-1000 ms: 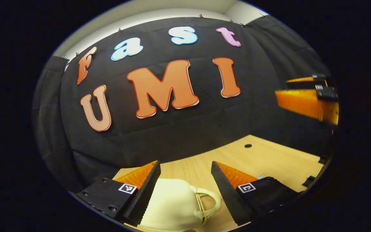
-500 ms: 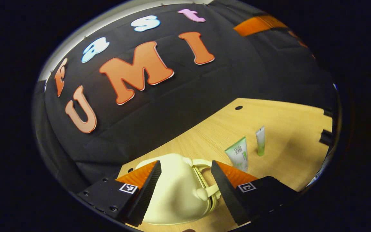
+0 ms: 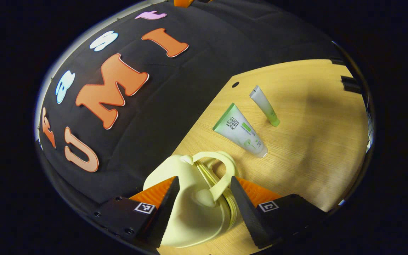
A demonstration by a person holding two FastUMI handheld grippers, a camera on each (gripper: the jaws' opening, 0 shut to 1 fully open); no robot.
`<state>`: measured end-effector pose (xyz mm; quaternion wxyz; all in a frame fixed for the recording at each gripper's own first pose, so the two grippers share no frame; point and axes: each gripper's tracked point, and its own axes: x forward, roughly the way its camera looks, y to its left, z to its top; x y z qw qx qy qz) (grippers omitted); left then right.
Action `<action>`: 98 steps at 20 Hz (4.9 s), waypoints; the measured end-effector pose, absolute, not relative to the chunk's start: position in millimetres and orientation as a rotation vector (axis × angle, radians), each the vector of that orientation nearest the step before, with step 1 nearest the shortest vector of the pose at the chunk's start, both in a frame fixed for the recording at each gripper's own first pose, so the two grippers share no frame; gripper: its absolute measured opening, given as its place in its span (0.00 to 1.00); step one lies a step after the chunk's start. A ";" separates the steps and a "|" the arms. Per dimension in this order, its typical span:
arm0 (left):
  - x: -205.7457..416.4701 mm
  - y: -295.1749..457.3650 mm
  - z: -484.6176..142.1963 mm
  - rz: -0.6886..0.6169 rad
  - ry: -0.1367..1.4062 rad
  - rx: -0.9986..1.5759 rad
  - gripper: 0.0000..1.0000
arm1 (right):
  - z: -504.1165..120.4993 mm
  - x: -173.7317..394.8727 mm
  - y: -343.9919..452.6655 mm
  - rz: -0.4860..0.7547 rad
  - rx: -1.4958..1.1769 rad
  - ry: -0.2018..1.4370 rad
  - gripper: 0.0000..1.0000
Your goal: First open the suitcase, pack the skin care products into it, and then close the suitcase.
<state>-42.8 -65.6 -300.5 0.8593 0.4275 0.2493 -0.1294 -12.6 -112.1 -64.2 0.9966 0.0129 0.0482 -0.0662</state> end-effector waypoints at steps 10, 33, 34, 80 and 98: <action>-33.2 -75.9 -334.0 -0.301 0.530 1.206 0.42 | -66.3 -20.0 -116.2 -0.141 0.017 0.098 0.95; -0.8 104.0 -135.4 0.136 0.372 0.429 0.05 | -53.1 2.9 -32.1 -0.009 -0.002 0.109 0.95; 0.3 116.4 -131.3 0.159 0.362 0.414 0.05 | -53.1 4.2 -25.8 -0.001 -0.002 0.112 0.95; -20.7 -14.8 -284.4 -0.165 0.464 0.175 0.96 | -155.2 -6.3 8.5 -0.015 0.105 0.390 0.95; 22.4 -187.8 -401.4 -0.226 0.568 -0.059 0.90 | -226.6 -22.2 -52.6 0.003 0.033 0.474 0.95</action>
